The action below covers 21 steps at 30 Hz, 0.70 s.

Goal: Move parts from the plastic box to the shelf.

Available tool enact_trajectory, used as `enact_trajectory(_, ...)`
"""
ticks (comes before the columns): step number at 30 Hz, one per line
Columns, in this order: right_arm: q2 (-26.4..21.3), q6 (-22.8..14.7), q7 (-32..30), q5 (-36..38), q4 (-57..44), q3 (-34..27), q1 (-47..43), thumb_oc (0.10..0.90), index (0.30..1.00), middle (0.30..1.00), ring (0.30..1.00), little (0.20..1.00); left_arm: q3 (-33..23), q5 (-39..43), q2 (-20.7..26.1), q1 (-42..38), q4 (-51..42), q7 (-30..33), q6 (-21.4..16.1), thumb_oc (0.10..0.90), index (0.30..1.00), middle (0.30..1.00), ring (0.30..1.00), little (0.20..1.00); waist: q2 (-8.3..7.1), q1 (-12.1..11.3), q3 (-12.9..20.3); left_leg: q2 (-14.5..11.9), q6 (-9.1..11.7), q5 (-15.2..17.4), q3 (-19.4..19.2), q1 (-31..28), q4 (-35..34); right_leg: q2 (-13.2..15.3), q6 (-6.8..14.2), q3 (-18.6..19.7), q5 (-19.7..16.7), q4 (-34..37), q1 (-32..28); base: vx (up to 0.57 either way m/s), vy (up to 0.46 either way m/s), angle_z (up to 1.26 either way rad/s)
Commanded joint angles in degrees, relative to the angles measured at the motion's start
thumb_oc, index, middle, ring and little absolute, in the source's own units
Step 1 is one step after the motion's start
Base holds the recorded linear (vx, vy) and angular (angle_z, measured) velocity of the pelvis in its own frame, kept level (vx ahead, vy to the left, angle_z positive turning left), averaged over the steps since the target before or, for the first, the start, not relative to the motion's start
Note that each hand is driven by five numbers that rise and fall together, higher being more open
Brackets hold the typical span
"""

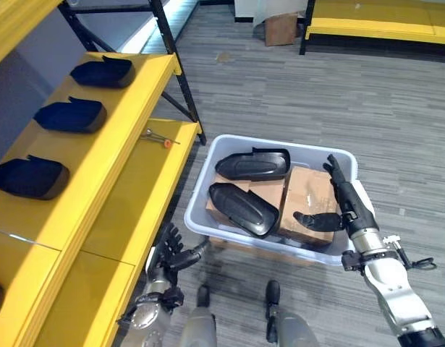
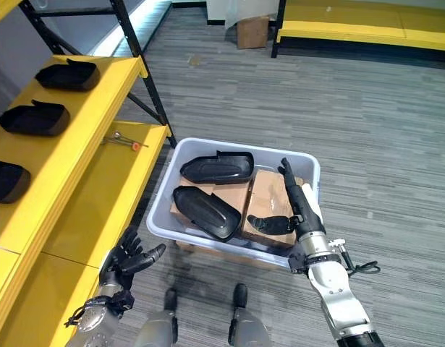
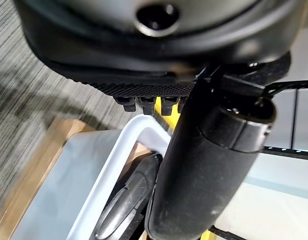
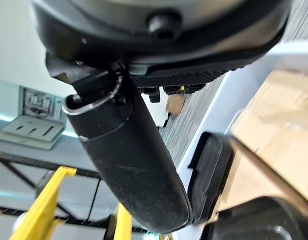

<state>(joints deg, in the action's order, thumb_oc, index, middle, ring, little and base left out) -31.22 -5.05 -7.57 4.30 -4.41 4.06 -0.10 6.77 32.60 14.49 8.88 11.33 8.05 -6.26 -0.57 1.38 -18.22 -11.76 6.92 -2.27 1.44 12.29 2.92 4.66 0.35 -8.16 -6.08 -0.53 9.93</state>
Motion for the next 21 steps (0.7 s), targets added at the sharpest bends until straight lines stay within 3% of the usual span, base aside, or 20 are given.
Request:
enact_trajectory(1, -1.80, -5.48, -1.73, -3.55, -8.12, -2.84, -1.46, 0.900, 1.000, 1.000, 1.000, 1.000, -2.82, -0.36, 3.87, 1.45, -7.87, -1.82, -4.59, 0.900, 1.000, 1.000, 1.000, 1.000, -0.39, -0.58, 3.66, 2.43, -1.32, -2.72, -1.25, -0.63, 2.18, 5.97, 6.49, 3.85, 4.13, 0.38, -6.18, 0.07, 0.167, -0.59)
enact_trajectory(7, -5.56, -4.91, -4.07, -6.26, -6.30, -3.63, -8.35, 0.900, 1.000, 1.000, 1.000, 1.000, -5.22, -0.85, 8.54, 1.36, -10.31, -1.38, -5.35, 0.900, 1.000, 1.000, 1.000, 1.000, -3.55, -2.26, 0.60, 4.63, -3.13, 0.05, -6.22, 1.55, 3.79, 8.11, 8.35, 5.63, 0.68, 1.83, -1.96, -0.01, 0.139, -0.47)
enact_trajectory(11, -13.62, -3.67, -6.27, -9.57, -4.36, -6.18, -11.01, 0.900, 1.000, 1.000, 1.000, 1.000, -5.17, -0.56, 9.86, 1.18, -11.51, -0.78, -5.26, 0.900, 1.000, 1.000, 1.000, 1.000, -4.70, -2.58, -1.51, 5.44, -3.47, 0.38, -6.22, 4.24, 4.72, 9.19, 8.75, 4.71, -0.15, 1.88, 0.14, -0.01, 0.048, 0.01)
enact_trajectory(14, -16.54, -3.28, -6.46, -10.44, -3.50, -6.70, -11.86, 0.900, 1.000, 1.000, 1.000, 1.000, -4.93, -0.50, 10.17, 1.07, -11.87, -0.64, -5.25, 0.900, 1.000, 1.000, 1.000, 1.000, -4.83, -2.63, -2.43, 5.50, -3.44, 0.08, -6.02, 5.34, 4.72, 9.39, 8.84, 4.37, -0.34, 1.55, 1.28, -0.03, 0.006, 0.17)
enact_trajectory(17, -24.61, -1.90, -6.69, -15.77, -0.08, -6.27, -14.62, 0.900, 1.000, 1.000, 1.000, 1.000, -4.83, 0.09, 11.16, 0.95, -12.48, -0.70, -5.57, 0.900, 1.000, 1.000, 1.000, 1.000, -5.04, -3.12, -4.48, 5.16, -2.96, -0.55, -5.67, 6.76, 4.60, 9.23, 8.71, 3.77, -0.34, 0.72, 2.96, -0.04, -0.031, 0.06)
enact_trajectory(21, -30.08, -0.96, -6.63, -18.28, 4.18, -4.07, -17.90, 0.900, 1.000, 1.000, 1.000, 1.000, -4.58, 0.43, 11.65, 0.80, -12.56, -0.68, -5.89, 0.900, 1.000, 1.000, 1.000, 1.000, -4.95, -3.48, -5.68, 4.77, -2.55, -1.86, -5.47, 7.78, 3.76, 9.07, 8.66, 3.52, -0.68, 0.39, 4.55, -0.04, -0.049, 0.06)
